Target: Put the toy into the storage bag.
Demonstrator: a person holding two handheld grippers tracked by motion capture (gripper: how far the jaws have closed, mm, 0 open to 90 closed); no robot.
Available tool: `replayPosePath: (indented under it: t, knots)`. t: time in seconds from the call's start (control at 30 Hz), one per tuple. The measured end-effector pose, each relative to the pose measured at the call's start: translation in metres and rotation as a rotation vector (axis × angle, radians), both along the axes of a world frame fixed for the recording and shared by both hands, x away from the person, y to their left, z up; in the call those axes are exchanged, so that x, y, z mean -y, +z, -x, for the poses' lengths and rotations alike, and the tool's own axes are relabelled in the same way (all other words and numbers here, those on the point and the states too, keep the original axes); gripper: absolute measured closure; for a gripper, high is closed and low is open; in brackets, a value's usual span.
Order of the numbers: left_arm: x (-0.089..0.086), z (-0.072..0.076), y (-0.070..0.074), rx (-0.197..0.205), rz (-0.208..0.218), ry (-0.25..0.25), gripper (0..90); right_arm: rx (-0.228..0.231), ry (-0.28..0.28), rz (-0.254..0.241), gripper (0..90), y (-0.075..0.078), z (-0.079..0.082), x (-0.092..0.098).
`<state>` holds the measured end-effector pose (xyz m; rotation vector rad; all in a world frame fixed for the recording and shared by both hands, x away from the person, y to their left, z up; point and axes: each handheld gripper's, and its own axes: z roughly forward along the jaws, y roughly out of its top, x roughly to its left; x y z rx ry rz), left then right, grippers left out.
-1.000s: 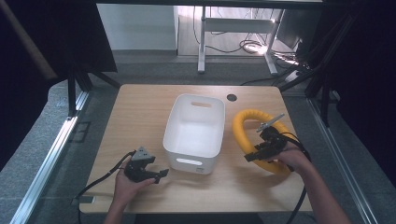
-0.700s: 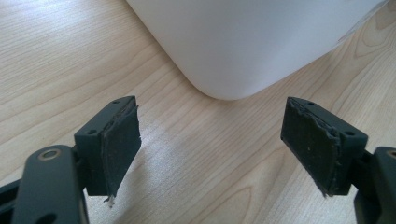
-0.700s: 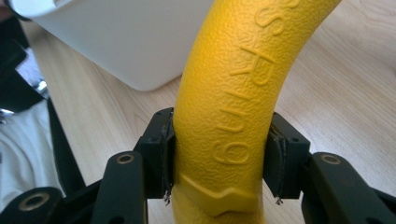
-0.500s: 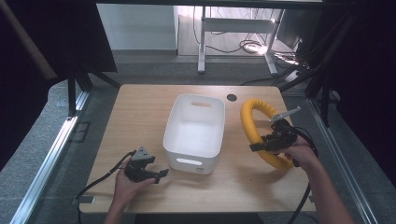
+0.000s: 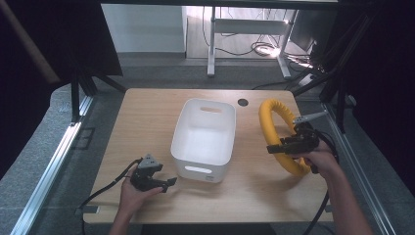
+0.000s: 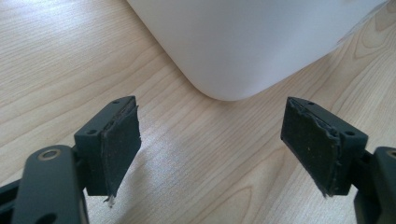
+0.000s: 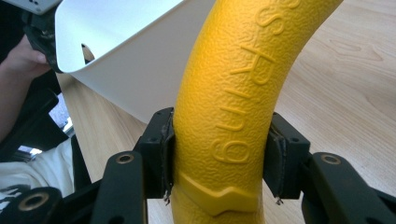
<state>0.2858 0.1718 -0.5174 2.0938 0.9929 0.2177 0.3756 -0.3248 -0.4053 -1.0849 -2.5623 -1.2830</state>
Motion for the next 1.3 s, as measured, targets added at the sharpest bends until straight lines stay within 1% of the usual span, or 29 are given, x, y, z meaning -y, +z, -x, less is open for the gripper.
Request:
replayPosePath:
  t: [0.53, 0.57, 0.63, 0.67, 0.73, 0.77, 0.87, 0.9, 1.0, 1.03, 1.07, 1.13, 1.17, 1.27, 1.3]
  knots:
    - [0.000, 0.000, 0.000, -0.001, -0.004, 0.000, 20.1, 0.002, -0.011, -0.025, 51.4, 0.000, -0.004, 0.003]
    - [0.001, 0.000, -0.001, -0.004, -0.003, 0.002, 20.1, 0.010, -0.026, -0.035, 51.5, 0.001, -0.004, 0.006]
    - [0.001, 0.000, -0.001, -0.005, -0.004, 0.000, 20.1, 0.011, -0.027, -0.040, 51.5, 0.001, -0.005, 0.007]
    - [0.001, 0.000, -0.002, -0.006, -0.005, -0.001, 20.1, 0.016, -0.034, -0.059, 51.6, 0.002, -0.006, 0.011]
    - [0.001, 0.000, -0.002, -0.007, -0.004, -0.001, 20.0, 0.017, -0.036, -0.066, 51.6, 0.003, -0.006, 0.013]
    - [0.001, 0.000, -0.001, -0.006, -0.004, -0.001, 20.1, 0.025, -0.050, -0.082, 51.6, 0.005, -0.007, 0.017]
    - [0.000, 0.000, 0.000, 0.000, -0.003, 0.002, 20.1, 0.029, -0.053, -0.087, 51.5, 0.007, -0.007, 0.020]
    - [0.000, 0.000, 0.000, 0.000, -0.004, 0.002, 20.1, 0.046, -0.063, -0.077, 51.6, 0.010, -0.008, 0.023]
    - [0.000, 0.000, -0.001, -0.003, -0.006, 0.002, 20.1, 0.070, -0.078, -0.088, 51.8, 0.014, -0.007, 0.025]
    - [0.000, 0.000, -0.001, -0.003, -0.006, 0.002, 20.1, 0.070, -0.078, -0.088, 51.8, 0.014, -0.007, 0.025]
    - [0.000, 0.000, -0.001, -0.001, -0.007, 0.001, 20.1, 0.084, -0.079, -0.107, 51.8, 0.017, -0.007, 0.027]
    - [0.000, 0.000, 0.000, -0.001, -0.006, 0.002, 20.1, 0.092, -0.077, -0.126, 51.8, 0.021, -0.006, 0.028]
    - [0.000, 0.000, 0.000, -0.001, -0.006, 0.002, 20.1, 0.092, -0.077, -0.126, 51.8, 0.021, -0.006, 0.028]
    - [0.000, 0.000, -0.001, -0.003, -0.005, 0.003, 20.1, 0.099, -0.069, -0.181, 51.8, 0.026, -0.004, 0.028]
    - [0.000, 0.000, -0.001, -0.003, -0.005, 0.003, 20.1, 0.099, -0.069, -0.181, 51.8, 0.026, -0.004, 0.028]
